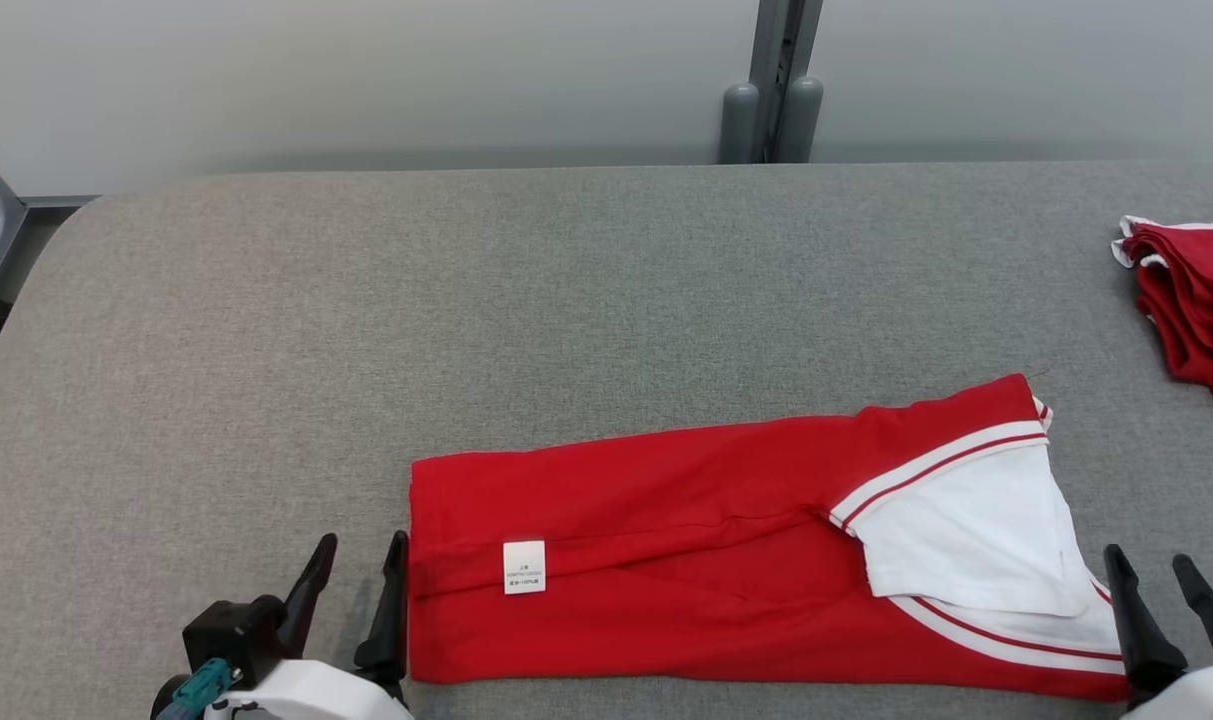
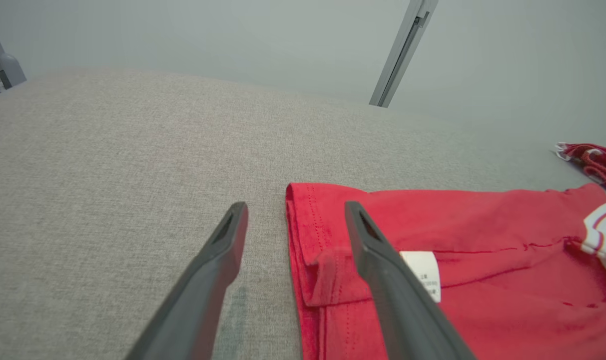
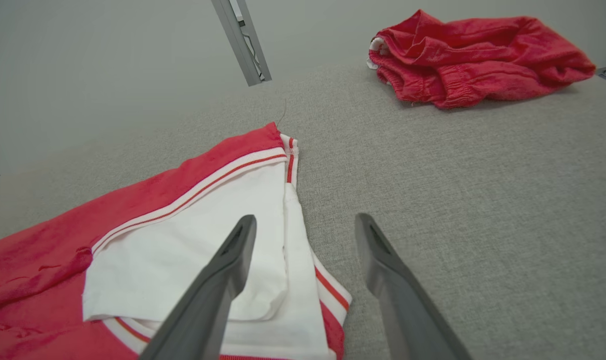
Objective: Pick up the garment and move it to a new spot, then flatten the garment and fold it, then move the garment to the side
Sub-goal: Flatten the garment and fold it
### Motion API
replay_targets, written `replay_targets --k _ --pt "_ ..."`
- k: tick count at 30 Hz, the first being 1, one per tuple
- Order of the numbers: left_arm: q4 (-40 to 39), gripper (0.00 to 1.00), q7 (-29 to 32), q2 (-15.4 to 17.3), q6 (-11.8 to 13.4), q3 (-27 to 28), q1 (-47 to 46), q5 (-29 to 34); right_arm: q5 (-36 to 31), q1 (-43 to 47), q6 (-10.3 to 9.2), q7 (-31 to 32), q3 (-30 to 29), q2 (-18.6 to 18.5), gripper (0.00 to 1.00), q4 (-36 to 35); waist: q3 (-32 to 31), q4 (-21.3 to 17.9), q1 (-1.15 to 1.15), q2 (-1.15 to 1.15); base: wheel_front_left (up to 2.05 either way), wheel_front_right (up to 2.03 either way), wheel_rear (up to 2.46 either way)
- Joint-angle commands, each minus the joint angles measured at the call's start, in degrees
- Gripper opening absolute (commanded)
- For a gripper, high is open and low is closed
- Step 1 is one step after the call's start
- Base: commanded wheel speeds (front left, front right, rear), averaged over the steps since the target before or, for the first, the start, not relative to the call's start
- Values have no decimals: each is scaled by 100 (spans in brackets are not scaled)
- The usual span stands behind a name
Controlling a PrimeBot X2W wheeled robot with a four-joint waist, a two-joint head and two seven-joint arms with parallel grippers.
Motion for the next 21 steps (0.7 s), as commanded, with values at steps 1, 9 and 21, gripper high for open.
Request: replay_targets --k 1,9,21 --pt "-23 100 -31 -33 29 43 -121 86 -114 -165 -1 100 -37 9 100 35 -38 31 0 0 0 0 0" --pt "83 100 -30 -241 28 136 -284 227 -696 -739 0 567 -271 173 100 667 -57 171 0 0 0 0 0" --pt "199 100 -30 -488 -117 493 -328 500 -661 -1476 0 1411 70 15 100 1750 61 490 0 0 0 0 0"
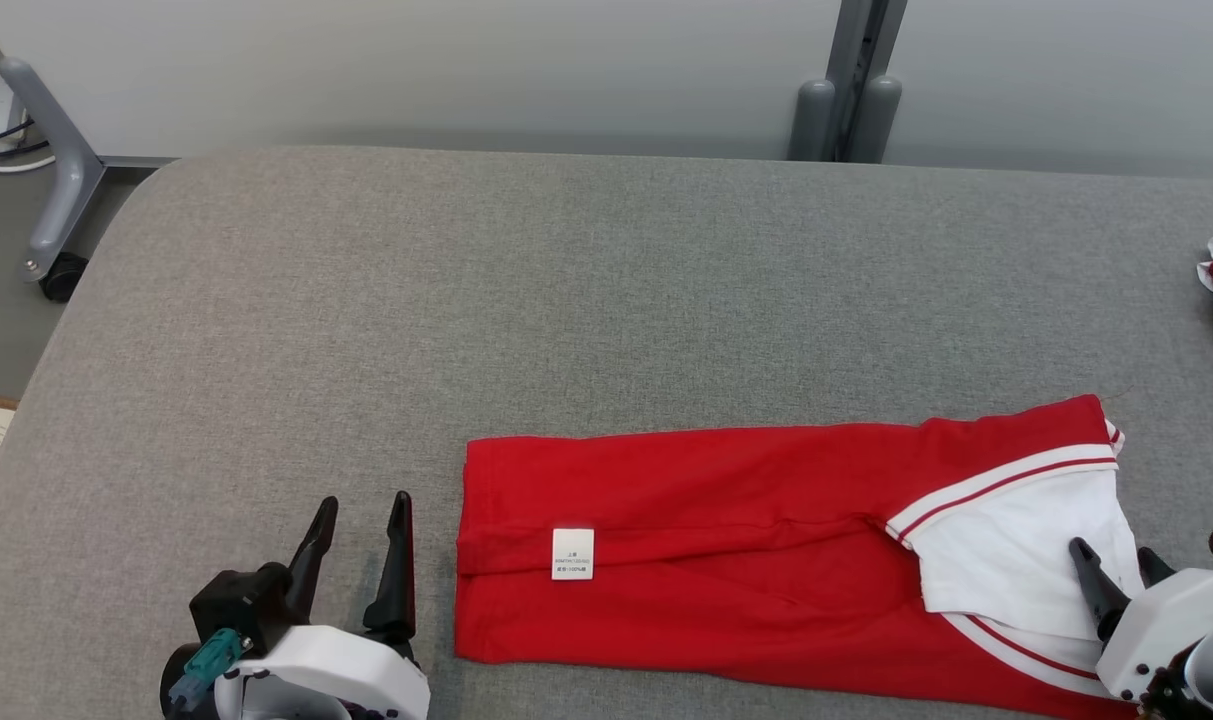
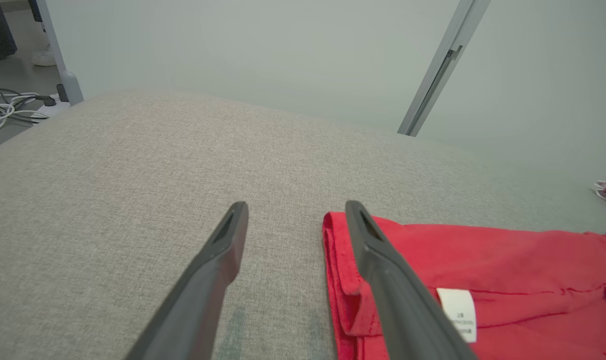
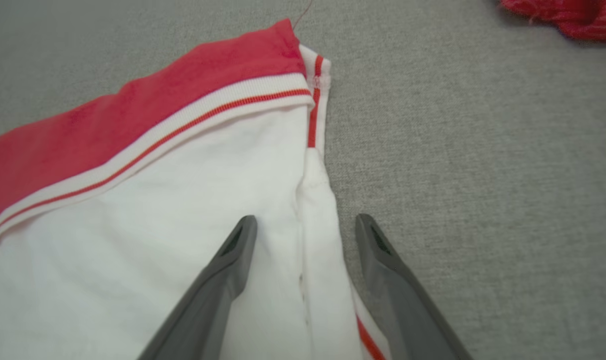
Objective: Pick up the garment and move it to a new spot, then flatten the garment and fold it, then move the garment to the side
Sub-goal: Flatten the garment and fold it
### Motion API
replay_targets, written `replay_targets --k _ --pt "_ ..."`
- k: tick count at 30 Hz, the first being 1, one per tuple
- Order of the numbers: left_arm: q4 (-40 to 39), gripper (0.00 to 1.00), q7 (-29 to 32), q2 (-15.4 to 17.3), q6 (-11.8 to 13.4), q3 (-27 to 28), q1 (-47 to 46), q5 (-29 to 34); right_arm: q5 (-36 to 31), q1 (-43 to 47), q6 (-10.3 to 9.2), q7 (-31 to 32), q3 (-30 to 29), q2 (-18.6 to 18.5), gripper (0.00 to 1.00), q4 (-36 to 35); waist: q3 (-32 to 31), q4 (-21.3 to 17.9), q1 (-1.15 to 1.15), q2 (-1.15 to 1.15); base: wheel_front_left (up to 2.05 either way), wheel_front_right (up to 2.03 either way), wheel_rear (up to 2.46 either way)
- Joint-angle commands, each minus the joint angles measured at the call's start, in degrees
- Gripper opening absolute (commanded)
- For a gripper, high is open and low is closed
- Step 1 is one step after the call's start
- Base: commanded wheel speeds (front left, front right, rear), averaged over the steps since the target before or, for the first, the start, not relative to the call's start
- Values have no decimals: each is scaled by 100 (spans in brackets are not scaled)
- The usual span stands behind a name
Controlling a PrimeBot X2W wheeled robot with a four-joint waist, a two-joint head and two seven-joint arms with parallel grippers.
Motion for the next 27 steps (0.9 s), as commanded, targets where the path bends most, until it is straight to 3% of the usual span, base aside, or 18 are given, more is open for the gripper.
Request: replay_targets --k 1,9,10,11,12,14,15,16,27 --pt "13 100 -22 -17 -35 54 -73 57 108 -79 0 115 66 -47 100 68 8 28 0 0 0 0 0" --pt "70 100 -22 -188 -180 219 -17 245 616 -181 8 719 771 6 100 91 33 48 0 0 0 0 0" --pt "77 100 -22 -212 -204 232 -21 268 634 -204 13 767 878 -1 91 85 34 42 0 0 0 0 0" --pt "86 100 -22 -228 -218 247 -28 291 613 -232 17 770 972 -15 57 85 36 37 0 0 0 0 0" --pt "91 100 -22 -241 -232 262 -39 318 546 -267 17 749 1054 -44 41 100 36 32 0 0 0 0 0" --pt "110 100 -22 -271 -264 292 -57 349 371 -341 13 650 1163 -126 21 166 37 27 0 0 0 0 0" --pt "117 100 -22 -286 -288 308 -64 363 298 -385 4 590 1183 -148 4 211 36 26 0 0 0 0 0" --pt "122 100 -22 -297 -304 323 -67 389 245 -425 0 534 1191 -165 0 262 34 24 0 0 0 0 0" --pt "185 100 -22 -352 -400 465 95 542 223 -552 -2 128 948 -436 0 255 -109 -149 0 0 0 0 0"
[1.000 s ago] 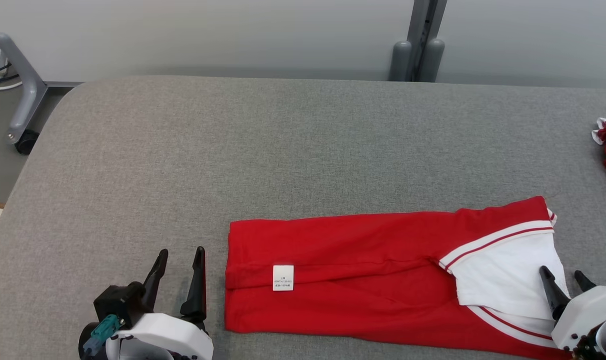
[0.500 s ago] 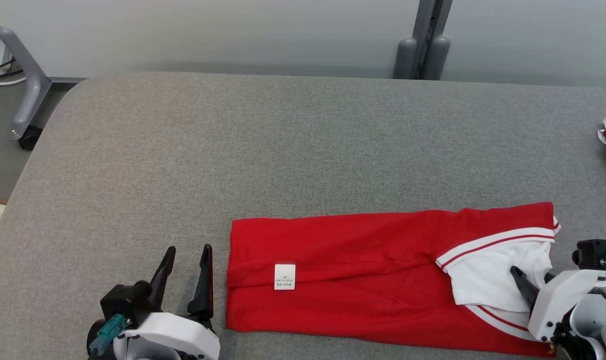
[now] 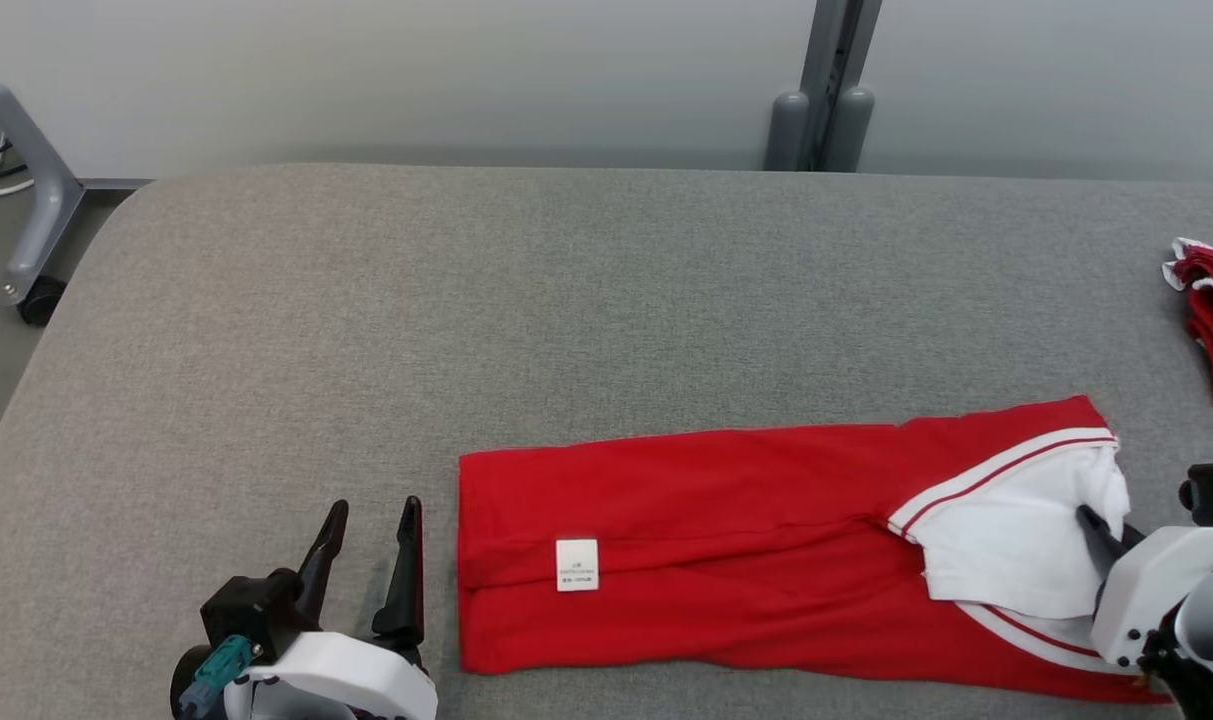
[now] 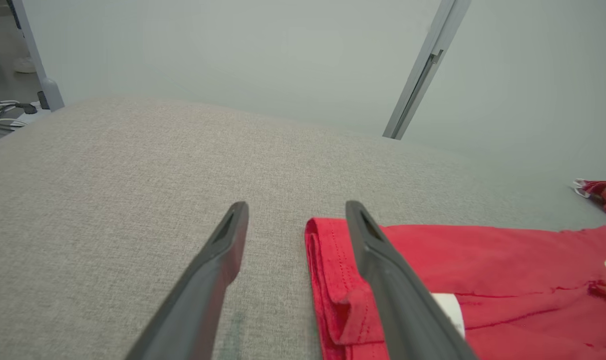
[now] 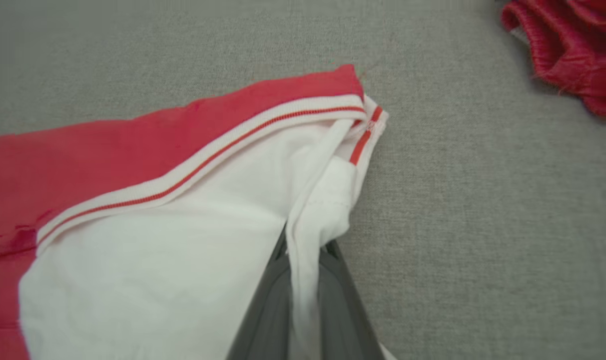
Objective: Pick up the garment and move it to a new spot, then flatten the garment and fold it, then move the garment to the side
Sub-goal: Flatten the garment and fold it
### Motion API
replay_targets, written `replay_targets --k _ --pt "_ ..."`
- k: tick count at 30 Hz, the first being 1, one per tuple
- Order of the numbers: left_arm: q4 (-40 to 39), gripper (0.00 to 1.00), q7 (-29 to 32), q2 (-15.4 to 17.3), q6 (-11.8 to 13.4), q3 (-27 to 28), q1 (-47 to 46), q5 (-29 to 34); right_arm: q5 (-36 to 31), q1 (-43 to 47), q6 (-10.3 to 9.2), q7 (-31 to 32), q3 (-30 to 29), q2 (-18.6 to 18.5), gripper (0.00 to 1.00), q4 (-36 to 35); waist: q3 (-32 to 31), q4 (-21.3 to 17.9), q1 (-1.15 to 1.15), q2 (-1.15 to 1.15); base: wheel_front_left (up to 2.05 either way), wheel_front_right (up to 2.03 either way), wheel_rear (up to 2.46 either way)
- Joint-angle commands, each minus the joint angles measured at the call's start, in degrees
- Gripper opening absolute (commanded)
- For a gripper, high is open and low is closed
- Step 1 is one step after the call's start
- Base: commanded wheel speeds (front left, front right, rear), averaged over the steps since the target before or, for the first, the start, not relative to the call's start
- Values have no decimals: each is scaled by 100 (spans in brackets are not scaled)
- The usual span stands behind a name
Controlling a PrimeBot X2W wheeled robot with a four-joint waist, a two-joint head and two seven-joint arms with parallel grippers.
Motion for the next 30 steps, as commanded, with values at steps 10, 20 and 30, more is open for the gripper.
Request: replay_targets --k 10,20,30 --pt "51 100 -14 -12 -80 23 71 137 139 369 -3 59 -778 -416 0 -470 -142 -359 0 0 0 0 0" --pt "118 100 -14 11 -122 -22 41 163 477 683 -2 431 -613 -68 0 -1716 -248 -551 0 0 0 0 0" --pt "160 100 -13 38 -134 -87 1 141 608 822 -2 797 285 373 0 -3075 -281 -339 0 0 0 0 0"
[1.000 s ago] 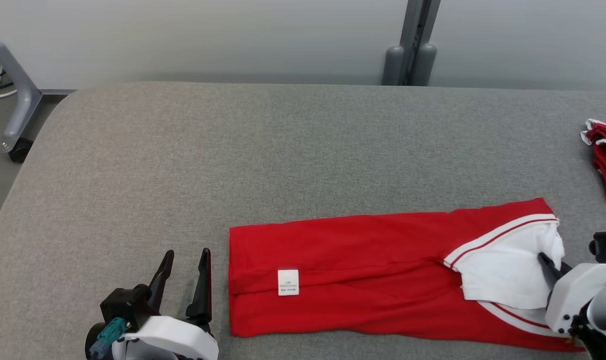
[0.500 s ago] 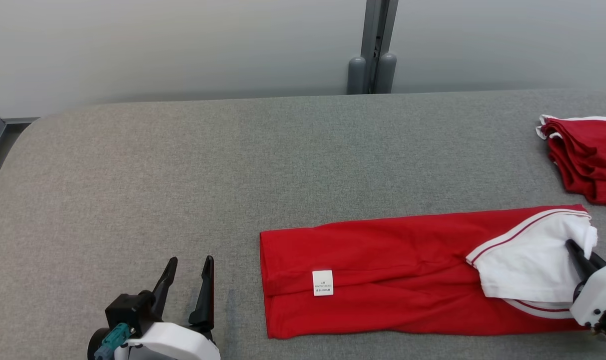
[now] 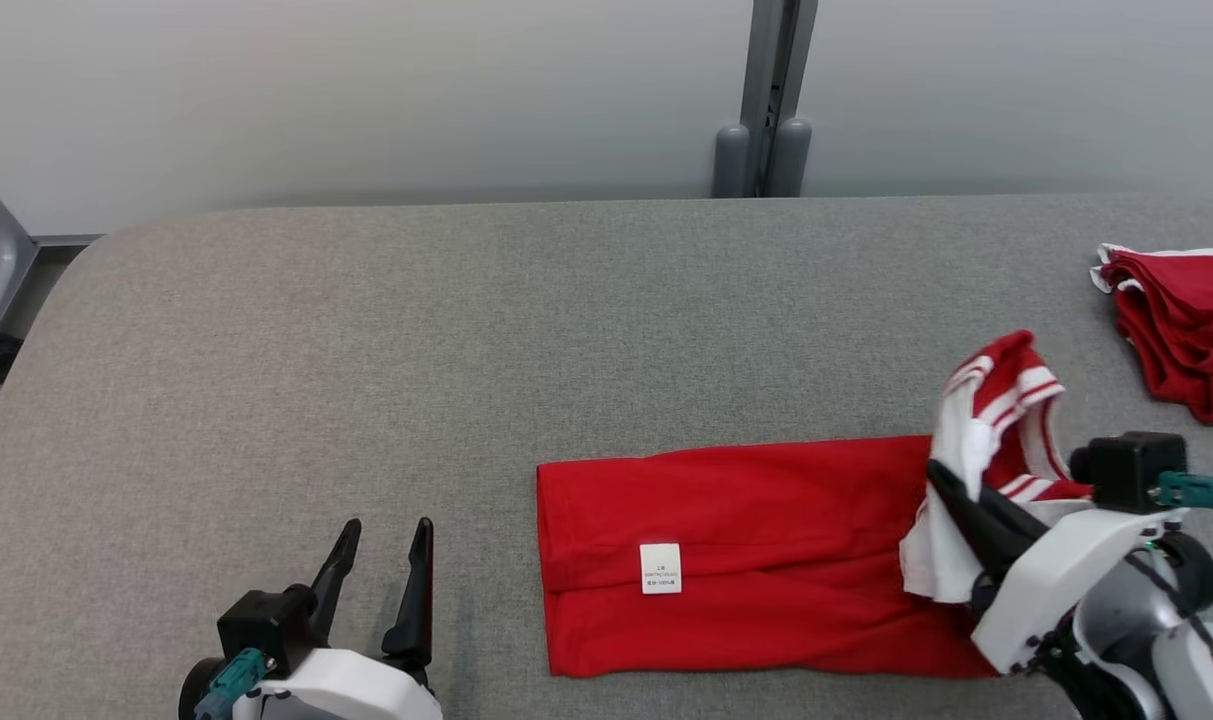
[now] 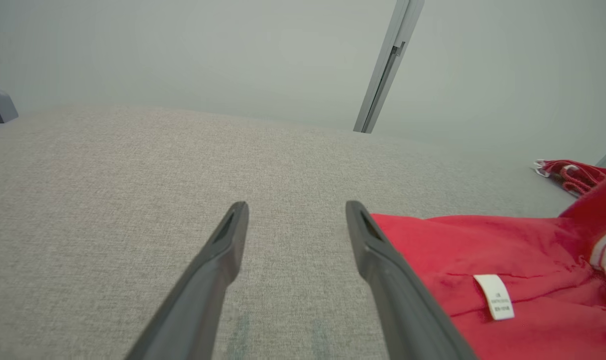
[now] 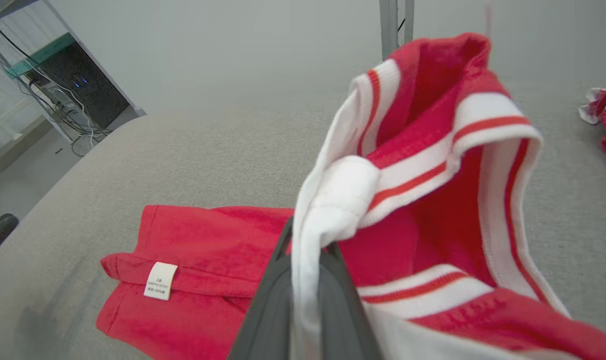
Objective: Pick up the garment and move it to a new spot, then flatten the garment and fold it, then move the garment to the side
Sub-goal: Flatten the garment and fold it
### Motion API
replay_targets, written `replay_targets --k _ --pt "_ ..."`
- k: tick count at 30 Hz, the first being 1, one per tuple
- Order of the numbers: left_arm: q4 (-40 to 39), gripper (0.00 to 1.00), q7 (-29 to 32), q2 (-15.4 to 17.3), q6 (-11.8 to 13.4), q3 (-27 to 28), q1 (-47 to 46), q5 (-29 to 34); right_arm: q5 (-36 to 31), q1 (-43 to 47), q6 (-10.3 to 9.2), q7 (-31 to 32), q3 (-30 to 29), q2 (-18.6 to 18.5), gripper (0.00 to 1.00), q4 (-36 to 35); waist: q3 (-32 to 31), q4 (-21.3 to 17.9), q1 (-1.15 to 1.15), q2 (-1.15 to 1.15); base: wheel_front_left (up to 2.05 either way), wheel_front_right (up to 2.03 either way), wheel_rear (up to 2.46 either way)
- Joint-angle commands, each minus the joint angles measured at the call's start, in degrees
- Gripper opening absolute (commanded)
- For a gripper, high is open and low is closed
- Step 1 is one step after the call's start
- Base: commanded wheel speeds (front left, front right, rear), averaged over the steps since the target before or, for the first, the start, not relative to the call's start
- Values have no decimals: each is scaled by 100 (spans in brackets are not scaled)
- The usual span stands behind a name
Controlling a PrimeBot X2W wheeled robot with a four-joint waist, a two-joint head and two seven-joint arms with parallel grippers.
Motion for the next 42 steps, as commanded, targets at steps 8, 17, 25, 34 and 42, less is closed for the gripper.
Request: replay_targets --k 8,17,25,34,42 --pt "19 100 -5 17 -14 -23 -117 -23 166 -177 0 -19 867 565 0 -77 -15 245 0 0 0 0 0" --pt "43 100 -5 -14 -44 -64 -180 -31 127 -705 0 -356 1516 1043 0 670 36 439 0 0 0 0 0" --pt "77 100 -5 -64 -57 -71 -254 -16 158 -1173 0 -745 2040 1256 0 1748 79 602 0 0 0 0 0" --pt "109 100 -5 -93 -80 -35 -258 48 458 -1557 0 -1080 2707 1287 100 2159 55 574 0 0 0 0 0" --pt "125 100 -5 -96 -90 -24 -233 72 594 -1710 0 -1338 3037 1286 100 1921 -7 469 0 0 0 0 0"
